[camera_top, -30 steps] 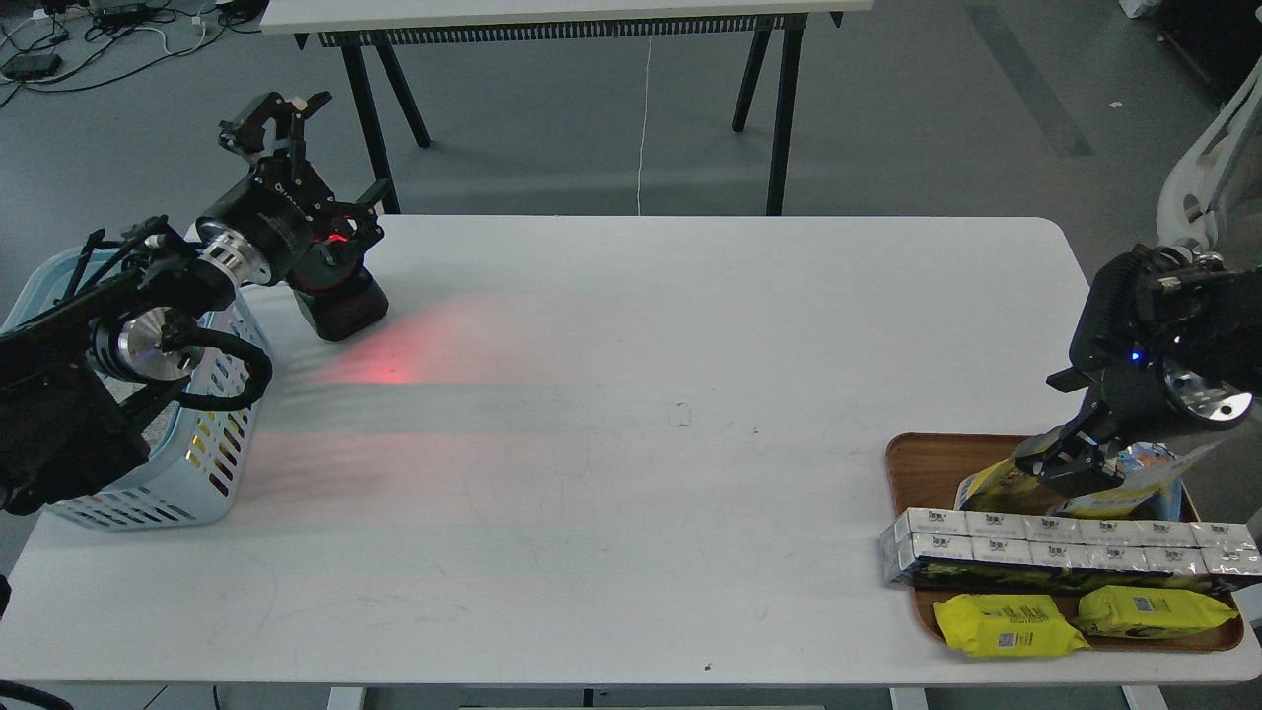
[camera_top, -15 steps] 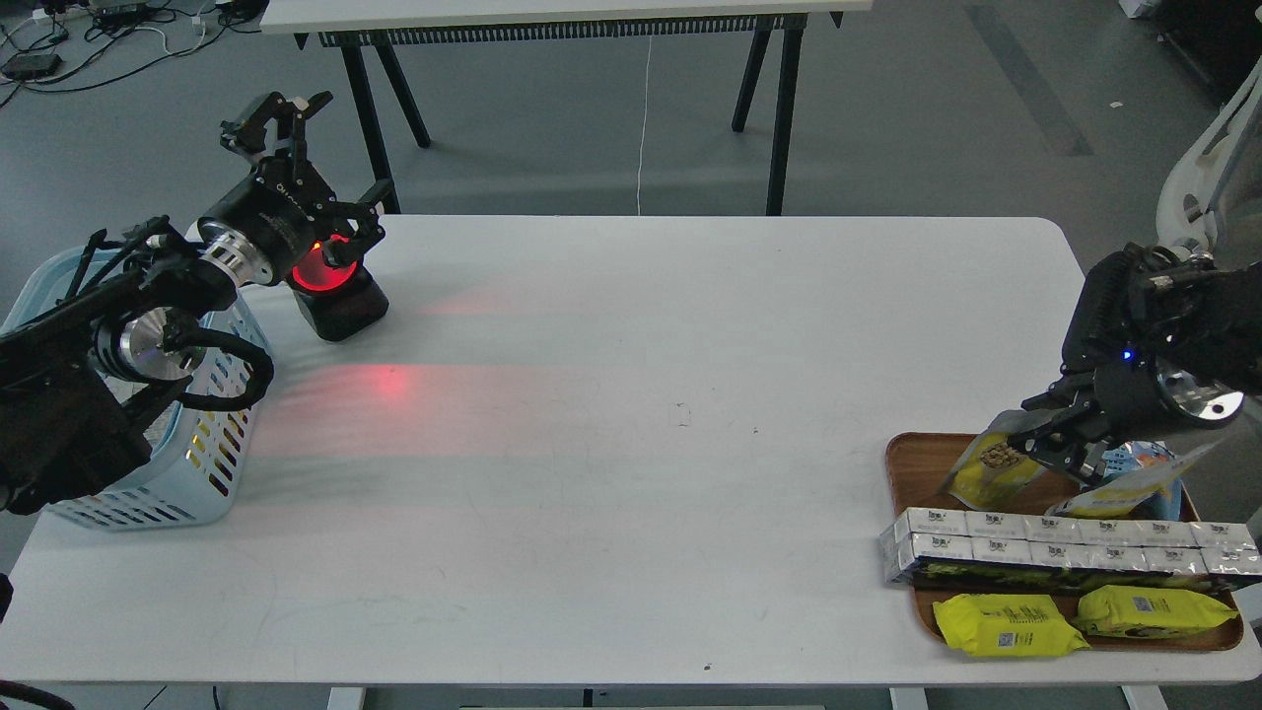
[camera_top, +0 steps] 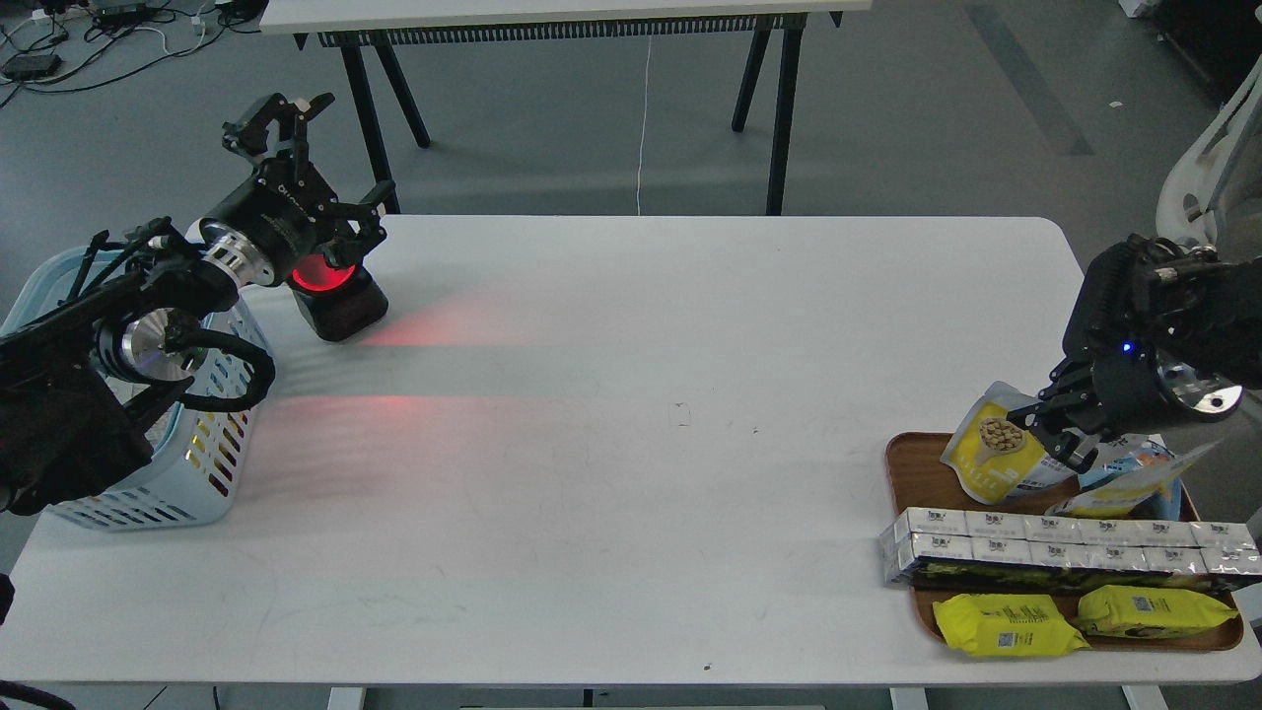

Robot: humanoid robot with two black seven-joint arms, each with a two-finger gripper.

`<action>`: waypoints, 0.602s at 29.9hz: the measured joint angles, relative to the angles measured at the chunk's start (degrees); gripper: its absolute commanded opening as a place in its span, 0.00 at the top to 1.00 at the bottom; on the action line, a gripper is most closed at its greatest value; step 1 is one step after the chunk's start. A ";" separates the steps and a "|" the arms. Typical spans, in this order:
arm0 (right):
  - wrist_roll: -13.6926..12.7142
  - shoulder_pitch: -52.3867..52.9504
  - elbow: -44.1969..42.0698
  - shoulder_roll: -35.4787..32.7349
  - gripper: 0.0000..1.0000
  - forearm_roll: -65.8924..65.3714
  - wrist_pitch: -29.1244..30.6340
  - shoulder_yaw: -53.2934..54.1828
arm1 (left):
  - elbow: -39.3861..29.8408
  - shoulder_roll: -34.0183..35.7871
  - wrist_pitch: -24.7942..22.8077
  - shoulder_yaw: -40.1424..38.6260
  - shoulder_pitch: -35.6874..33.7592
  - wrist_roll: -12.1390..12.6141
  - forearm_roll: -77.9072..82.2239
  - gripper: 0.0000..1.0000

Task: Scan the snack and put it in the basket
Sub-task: 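Carry the yellow pouch to the table center and release it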

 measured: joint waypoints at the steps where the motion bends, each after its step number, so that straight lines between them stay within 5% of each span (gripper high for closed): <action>1: 0.00 0.00 0.17 -0.04 1.00 -0.01 0.00 0.51 | 0.00 0.00 0.00 0.00 0.00 0.00 0.00 0.00; 11: 0.00 0.41 1.71 1.85 1.00 -0.01 0.01 10.17 | 0.00 0.00 0.00 0.01 0.34 0.00 0.00 0.00; 18: 0.00 3.00 1.46 15.63 1.00 -0.01 -0.01 15.70 | 0.00 0.03 -0.02 -1.08 0.12 -0.06 -0.16 0.00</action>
